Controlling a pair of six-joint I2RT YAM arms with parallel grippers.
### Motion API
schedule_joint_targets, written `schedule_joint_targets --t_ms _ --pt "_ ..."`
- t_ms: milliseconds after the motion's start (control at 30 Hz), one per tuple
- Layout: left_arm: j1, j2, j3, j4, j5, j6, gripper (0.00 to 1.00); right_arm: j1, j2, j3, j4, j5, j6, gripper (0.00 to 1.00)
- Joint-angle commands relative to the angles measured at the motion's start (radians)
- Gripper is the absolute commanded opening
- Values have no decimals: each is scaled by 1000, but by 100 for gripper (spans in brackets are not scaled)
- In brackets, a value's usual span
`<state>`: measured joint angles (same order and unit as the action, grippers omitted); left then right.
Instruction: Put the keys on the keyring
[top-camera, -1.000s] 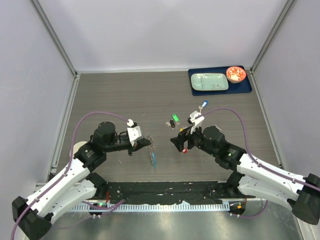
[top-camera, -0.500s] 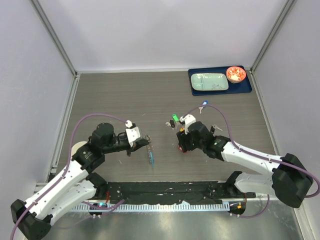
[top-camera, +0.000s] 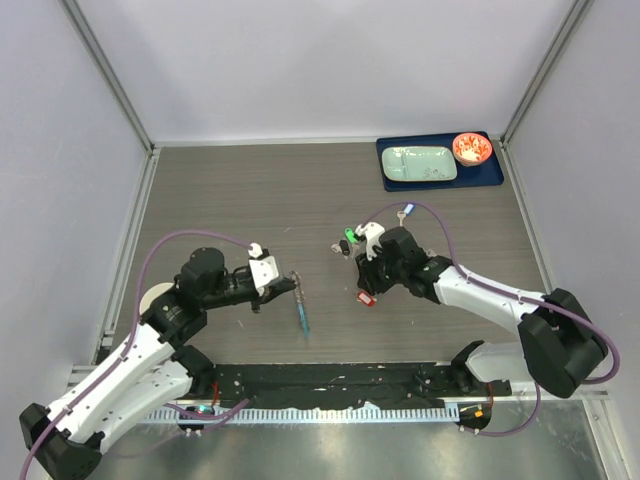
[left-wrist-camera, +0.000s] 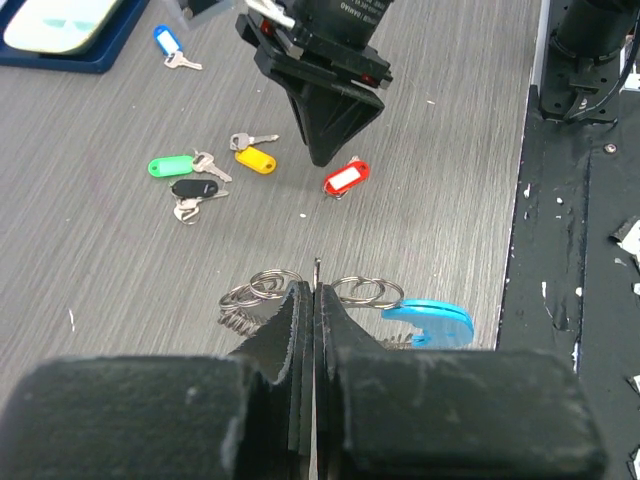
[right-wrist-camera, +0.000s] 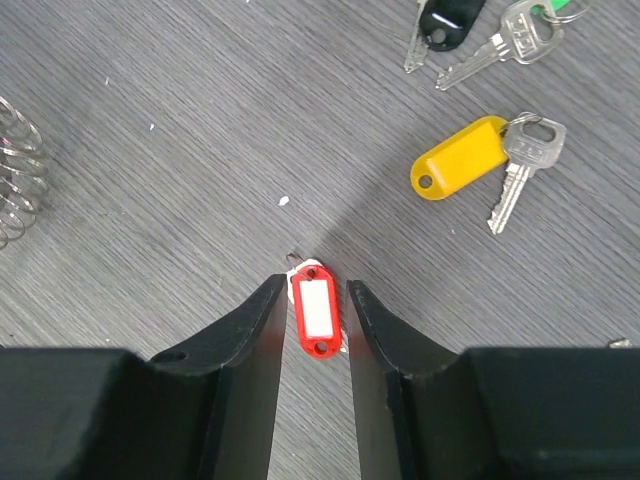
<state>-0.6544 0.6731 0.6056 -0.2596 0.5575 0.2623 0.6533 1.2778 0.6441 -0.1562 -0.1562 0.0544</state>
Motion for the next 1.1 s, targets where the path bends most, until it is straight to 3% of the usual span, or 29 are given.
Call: schedule_joint_targets --t_ms 0,300,600,1067 --pt "-1 -36 28 30 -10 18 0 -1 31 54 3 -33 10 36" --pt "-2 -69 25 28 -18 23 0 -1 3 -7 -2 133 225 44" --pt "-2 -89 22 31 -11 22 0 -9 -9 -78 41 113 334 44" --pt "-2 -99 20 30 -4 22 0 -9 6 -123 69 -12 372 44"
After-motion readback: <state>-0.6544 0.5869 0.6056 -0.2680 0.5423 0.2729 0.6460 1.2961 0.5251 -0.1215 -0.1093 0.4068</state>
